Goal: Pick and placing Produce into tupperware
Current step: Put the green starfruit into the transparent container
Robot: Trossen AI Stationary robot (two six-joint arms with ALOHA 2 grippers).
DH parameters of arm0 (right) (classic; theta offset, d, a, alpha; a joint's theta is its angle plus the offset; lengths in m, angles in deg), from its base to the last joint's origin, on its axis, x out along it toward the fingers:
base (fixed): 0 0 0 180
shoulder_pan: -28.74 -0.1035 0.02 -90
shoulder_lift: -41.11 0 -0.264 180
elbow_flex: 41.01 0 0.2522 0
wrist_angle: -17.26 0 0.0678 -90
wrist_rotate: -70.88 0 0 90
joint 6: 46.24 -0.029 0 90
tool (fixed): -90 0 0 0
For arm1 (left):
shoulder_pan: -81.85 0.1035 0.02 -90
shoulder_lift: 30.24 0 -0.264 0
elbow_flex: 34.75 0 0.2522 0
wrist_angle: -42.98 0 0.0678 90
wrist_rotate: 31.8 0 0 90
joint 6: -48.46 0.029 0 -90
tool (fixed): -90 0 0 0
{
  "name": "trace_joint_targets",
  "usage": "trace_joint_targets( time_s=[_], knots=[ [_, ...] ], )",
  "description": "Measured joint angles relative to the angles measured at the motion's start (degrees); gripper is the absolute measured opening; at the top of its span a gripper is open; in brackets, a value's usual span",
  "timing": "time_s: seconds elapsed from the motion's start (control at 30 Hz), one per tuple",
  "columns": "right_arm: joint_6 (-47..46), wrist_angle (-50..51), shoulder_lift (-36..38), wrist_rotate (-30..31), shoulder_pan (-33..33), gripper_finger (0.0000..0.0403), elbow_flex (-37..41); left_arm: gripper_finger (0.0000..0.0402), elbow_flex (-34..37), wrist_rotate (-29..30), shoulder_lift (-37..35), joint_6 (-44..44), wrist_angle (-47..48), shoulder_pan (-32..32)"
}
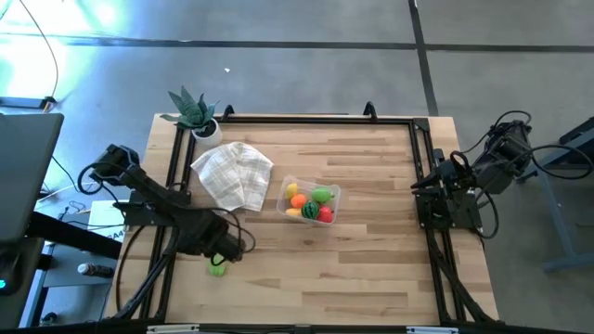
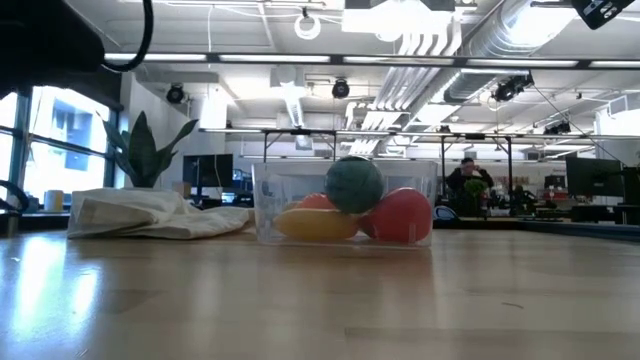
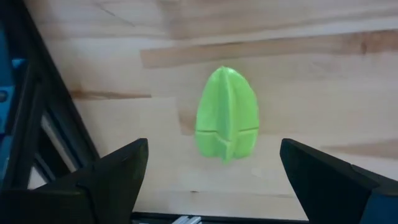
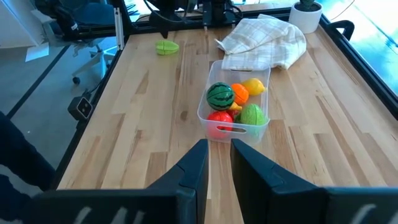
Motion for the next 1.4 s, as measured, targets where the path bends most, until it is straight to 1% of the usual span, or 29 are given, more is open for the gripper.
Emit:
trace_joint_targets(
  time_s=[0.07, 0.37, 0.53, 0.77, 1.0, 1.2, 1.4],
  knots=[
    [0.0, 0.0, 0.0, 0.0, 0.0, 0.0058, 0.0, 0.0353, 0.2, 0.0, -0.1, -0.5, -0.7, -0.7],
    [0.0, 0.0, 0.0, 0.0, 0.0, 0.0058, 0.0, 0.0353, 0.3, 1.2, 1.3, -0.5, -7.0, -0.6],
    [0.0, 0.0, 0.0, 0.0, 0.0, 0.0058, 0.0, 0.0353, 0.3, 0.9, 2.6, -0.4, -7.6, -1.3],
    [0.0, 0.0, 0.0, 0.0, 0.0, 0.0058, 0.0, 0.0353, 0.5, 1.3, 2.4, 0.1, -5.2, -1.9],
    [0.0, 0.0, 0.0, 0.0, 0.0, 0.0058, 0.0, 0.0353, 4.9, 0.6, 2.4, 0.1, -10.8, -2.9],
    [0.0, 0.0, 0.0, 0.0, 0.0, 0.0058, 0.0, 0.0353, 7.0, 1.1, 2.4, 0.5, -12.1, -2.8],
    [0.0, 0.0, 0.0, 0.0, 0.0, 0.0058, 0.0, 0.0353, 10.8, 1.1, 2.6, 0.3, -20.1, -2.8]
  ],
)
